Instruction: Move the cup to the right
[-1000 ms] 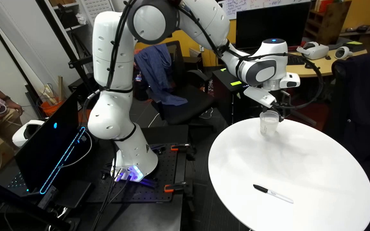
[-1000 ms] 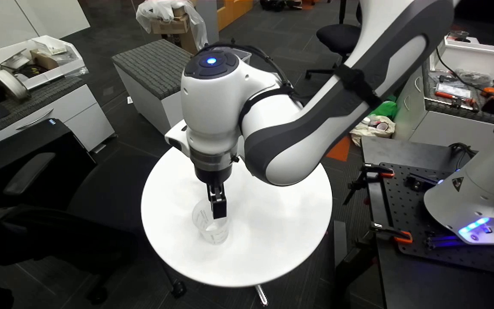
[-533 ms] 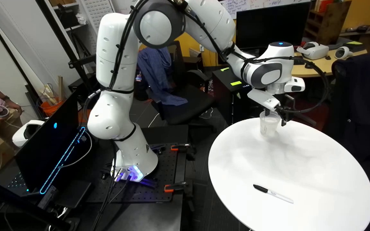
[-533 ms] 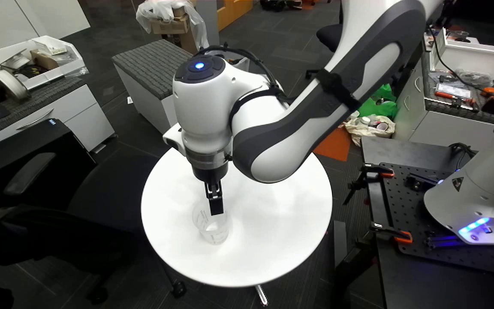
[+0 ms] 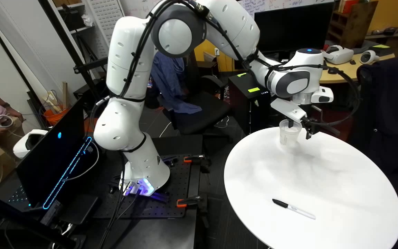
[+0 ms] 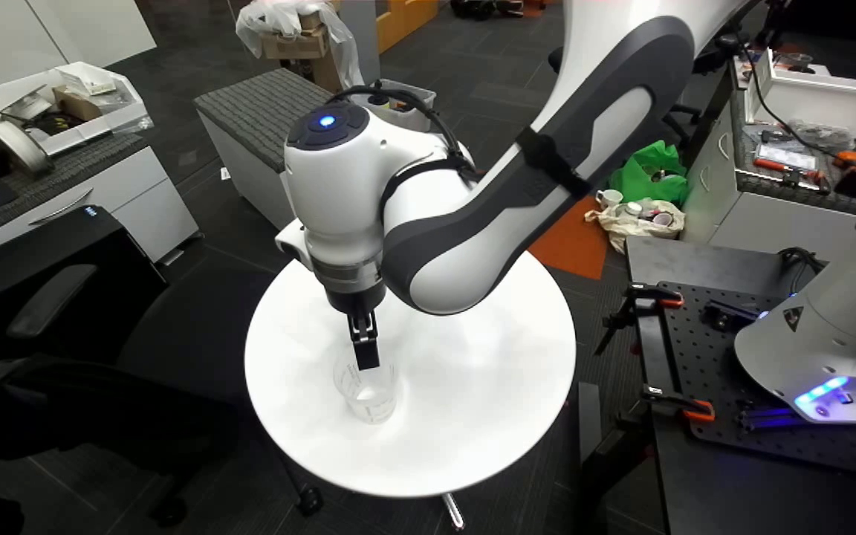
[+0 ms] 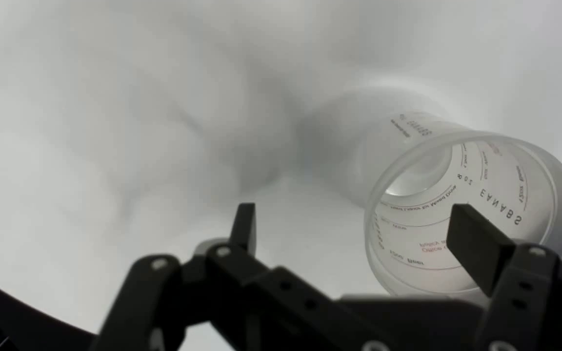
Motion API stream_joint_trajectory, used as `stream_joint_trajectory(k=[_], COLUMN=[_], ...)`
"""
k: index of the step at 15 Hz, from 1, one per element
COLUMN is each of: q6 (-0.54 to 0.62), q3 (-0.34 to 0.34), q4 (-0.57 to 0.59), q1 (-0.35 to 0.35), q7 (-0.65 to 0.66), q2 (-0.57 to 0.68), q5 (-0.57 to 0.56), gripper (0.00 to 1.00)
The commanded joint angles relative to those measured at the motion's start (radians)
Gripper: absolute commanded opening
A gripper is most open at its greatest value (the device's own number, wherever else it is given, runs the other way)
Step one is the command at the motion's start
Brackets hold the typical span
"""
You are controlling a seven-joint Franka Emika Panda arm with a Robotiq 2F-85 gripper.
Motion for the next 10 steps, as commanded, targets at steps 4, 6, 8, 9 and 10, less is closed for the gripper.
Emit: stream_joint_trajectory(k=[4,6,8,9,10], q6=[-0.078,-0.095,-0.107,-0.114,-0.119], q3=[0.015,0.015,0.014,0.014,0.013], q4=[0.096,0.118,0.135,0.142,0.149], q1=[-0.012,-0.011,-0.01,-0.01,-0.009], q7=[-0.042,-0.042,-0.042,-0.04,-0.039], q2=[0.064,0.081,0.095,0.099,0.103], q5=[0.04,0.044,0.047,0.047,0.047], gripper=[1.0,1.0,0.94,0.74,0.7])
